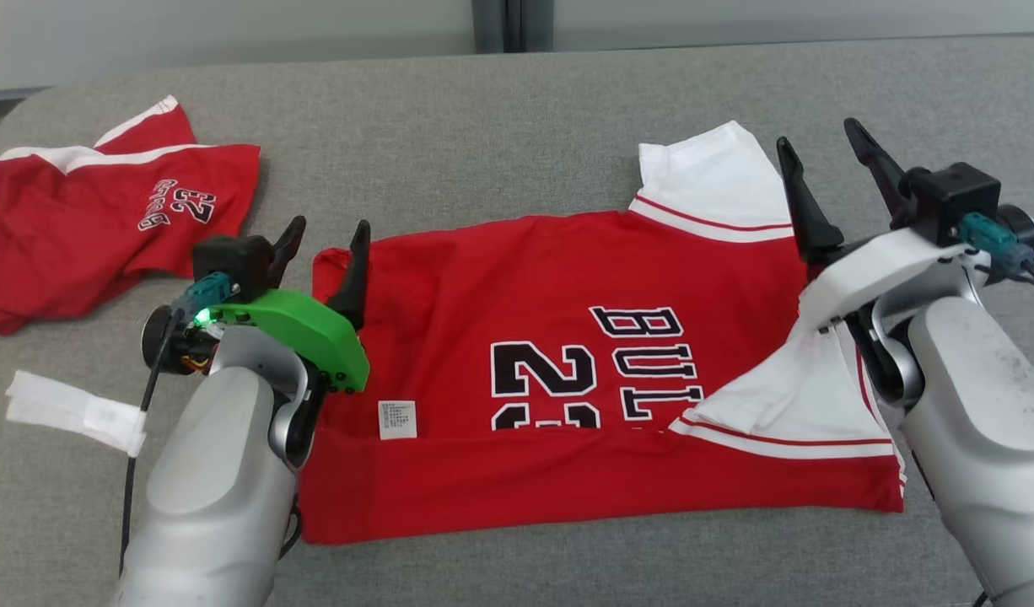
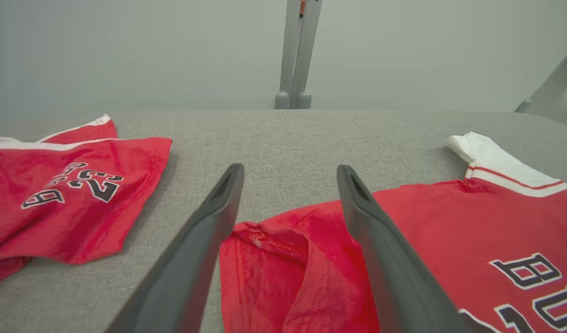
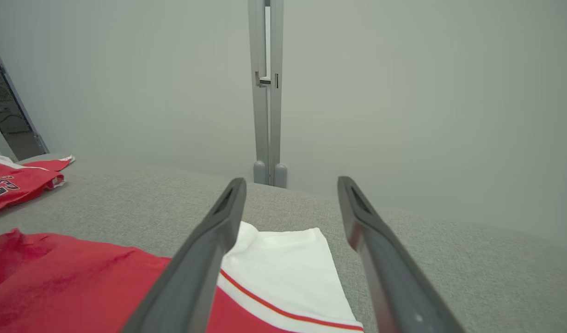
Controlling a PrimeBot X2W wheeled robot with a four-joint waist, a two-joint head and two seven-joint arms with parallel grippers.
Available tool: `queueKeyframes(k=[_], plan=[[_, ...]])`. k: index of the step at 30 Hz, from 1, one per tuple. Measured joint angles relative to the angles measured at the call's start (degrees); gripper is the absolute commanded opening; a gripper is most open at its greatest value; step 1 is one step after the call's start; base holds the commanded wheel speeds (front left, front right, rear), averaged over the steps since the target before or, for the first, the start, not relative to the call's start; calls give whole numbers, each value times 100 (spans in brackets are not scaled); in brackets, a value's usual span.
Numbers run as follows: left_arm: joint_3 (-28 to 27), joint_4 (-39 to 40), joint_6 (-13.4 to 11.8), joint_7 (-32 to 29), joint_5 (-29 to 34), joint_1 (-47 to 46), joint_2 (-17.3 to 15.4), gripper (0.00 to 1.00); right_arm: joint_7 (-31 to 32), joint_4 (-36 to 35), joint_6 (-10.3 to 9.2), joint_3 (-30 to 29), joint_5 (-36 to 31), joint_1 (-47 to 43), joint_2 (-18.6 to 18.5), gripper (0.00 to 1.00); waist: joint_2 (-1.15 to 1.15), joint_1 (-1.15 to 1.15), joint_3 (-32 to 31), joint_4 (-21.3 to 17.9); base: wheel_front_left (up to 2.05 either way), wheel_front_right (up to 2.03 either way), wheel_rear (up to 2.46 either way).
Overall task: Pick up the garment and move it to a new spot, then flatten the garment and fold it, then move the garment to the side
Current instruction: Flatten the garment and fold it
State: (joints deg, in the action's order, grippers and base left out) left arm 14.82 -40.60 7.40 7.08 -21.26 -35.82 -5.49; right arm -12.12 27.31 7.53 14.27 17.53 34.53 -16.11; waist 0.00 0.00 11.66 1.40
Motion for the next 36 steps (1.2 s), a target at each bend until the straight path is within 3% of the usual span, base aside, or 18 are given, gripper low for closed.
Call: queueKeyframes(k=[14,33,35,36], plan=[[545,-1304,0,-400,-1029,-642,14,100,-237,1315,0,683,338,1017,7,100,0,0,476,-92,0,0,0],[579,-2470,0,-583,-1711,-1262,52,100,-286,1479,0,943,524,1200,27,100,0,0,512,-306,0,0,0],[571,-2496,0,-582,-1804,-1291,71,46,-286,1469,0,946,524,1200,24,100,0,0,527,-312,0,0,0],[578,-2504,0,-582,-1822,-1316,79,29,-286,1471,0,950,524,1200,19,100,0,0,540,-311,0,0,0]])
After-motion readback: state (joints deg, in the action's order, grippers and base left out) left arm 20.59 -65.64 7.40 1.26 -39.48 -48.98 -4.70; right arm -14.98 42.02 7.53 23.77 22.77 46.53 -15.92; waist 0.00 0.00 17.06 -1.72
